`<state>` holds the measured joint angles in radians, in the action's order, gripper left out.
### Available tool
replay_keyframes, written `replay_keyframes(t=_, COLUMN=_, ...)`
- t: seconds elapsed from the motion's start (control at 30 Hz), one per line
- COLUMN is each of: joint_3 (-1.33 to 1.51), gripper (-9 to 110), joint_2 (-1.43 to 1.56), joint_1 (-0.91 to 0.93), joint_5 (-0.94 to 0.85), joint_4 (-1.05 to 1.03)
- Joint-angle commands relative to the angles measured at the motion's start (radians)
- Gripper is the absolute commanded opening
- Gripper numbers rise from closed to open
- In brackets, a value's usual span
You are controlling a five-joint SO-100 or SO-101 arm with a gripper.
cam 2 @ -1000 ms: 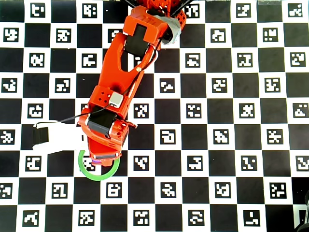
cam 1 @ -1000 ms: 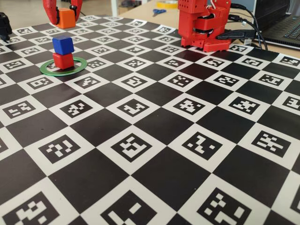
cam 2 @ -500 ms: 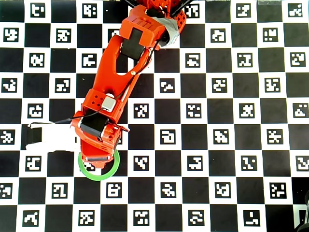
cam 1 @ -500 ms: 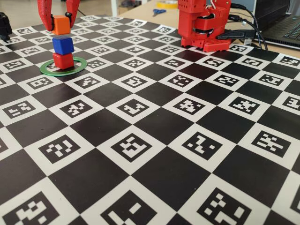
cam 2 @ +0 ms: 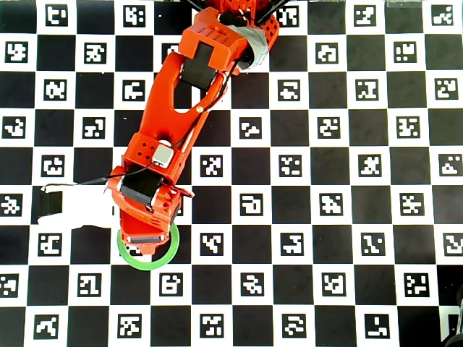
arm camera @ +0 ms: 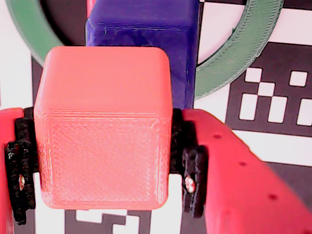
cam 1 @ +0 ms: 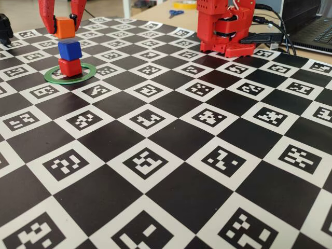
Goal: Grab the red cube then put it in the green circle then put the blue cube on top and finally the orange cube on top
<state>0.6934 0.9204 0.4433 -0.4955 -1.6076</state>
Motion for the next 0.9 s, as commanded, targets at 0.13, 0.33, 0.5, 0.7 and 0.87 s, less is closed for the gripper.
replay_keyframes(t=0.13, joint_3=0.003, gripper=5, joint_2=0.035, joint_1=0.023, joint_5=-0.005, joint_4=0.025)
replay_keyframes(t=0.33, joint_3=0.021, gripper=5, joint_2=0.037, joint_1=0.029, joint_5=-0.008, joint_4=0.037)
replay_keyframes(t=0.5, joint_3=0.032, gripper=5, joint_2=0.038, joint_1=0.032, joint_5=-0.009, joint_4=0.04)
replay_keyframes(t=0.7, joint_3=0.041, gripper=5, joint_2=0.041, joint_1=0.032, joint_5=-0.008, joint_4=0.04)
replay_keyframes(t=0.87, joint_3=0.051, gripper=5, joint_2=0.048, joint_1=0.026, joint_5=-0.008, joint_4=0.04)
